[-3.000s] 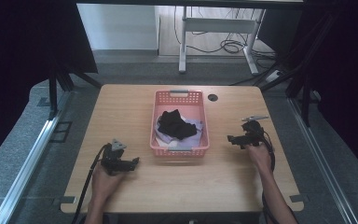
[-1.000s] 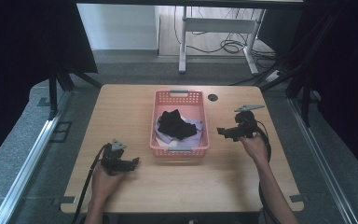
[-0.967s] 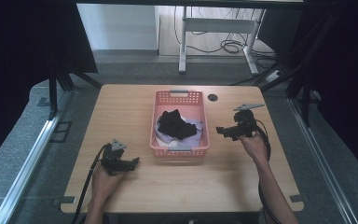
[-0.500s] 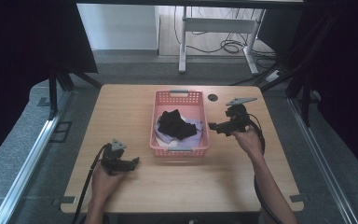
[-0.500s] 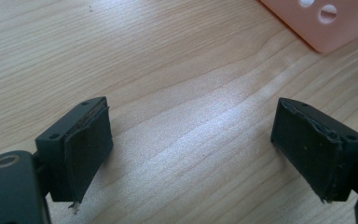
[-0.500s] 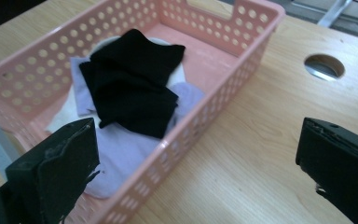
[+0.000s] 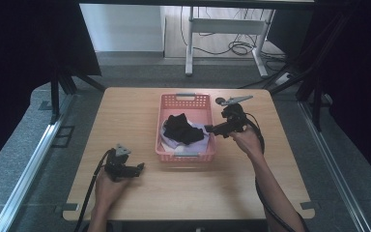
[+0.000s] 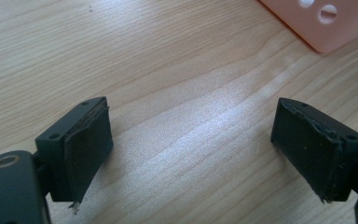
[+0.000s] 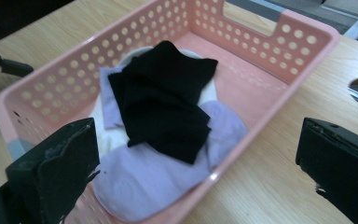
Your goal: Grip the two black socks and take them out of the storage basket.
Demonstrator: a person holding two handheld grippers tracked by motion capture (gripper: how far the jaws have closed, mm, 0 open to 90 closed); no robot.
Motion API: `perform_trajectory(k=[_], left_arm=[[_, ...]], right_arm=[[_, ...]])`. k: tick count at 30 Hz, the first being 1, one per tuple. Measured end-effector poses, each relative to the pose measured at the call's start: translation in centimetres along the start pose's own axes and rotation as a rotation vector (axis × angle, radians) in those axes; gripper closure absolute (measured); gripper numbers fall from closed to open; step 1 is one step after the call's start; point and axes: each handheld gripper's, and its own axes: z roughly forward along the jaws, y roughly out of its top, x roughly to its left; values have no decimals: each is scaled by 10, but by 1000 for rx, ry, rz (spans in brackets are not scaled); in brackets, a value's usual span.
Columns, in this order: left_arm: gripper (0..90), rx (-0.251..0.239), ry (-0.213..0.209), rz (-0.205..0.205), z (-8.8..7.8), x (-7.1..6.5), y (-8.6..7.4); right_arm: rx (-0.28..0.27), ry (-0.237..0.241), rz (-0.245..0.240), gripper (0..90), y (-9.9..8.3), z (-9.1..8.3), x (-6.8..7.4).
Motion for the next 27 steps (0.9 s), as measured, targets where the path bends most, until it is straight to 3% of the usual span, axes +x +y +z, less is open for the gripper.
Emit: perform_trajectory(k=[2,9,14,21,27], left_arm=[[121,0,0,0,0,0,0],[121,0,0,0,0,0,0],[121,0,0,0,0,0,0],[121,0,0,0,0,0,0],[120,-1,-1,0,0,0,0]], right_arm=[[2,34,6,0,6,7,3],[33,30,-28,10,17,26,15],[46,40,4,67,26,39,21],[62,75,-4,66,35,57,30],[82,43,-15,144,42,78,37]])
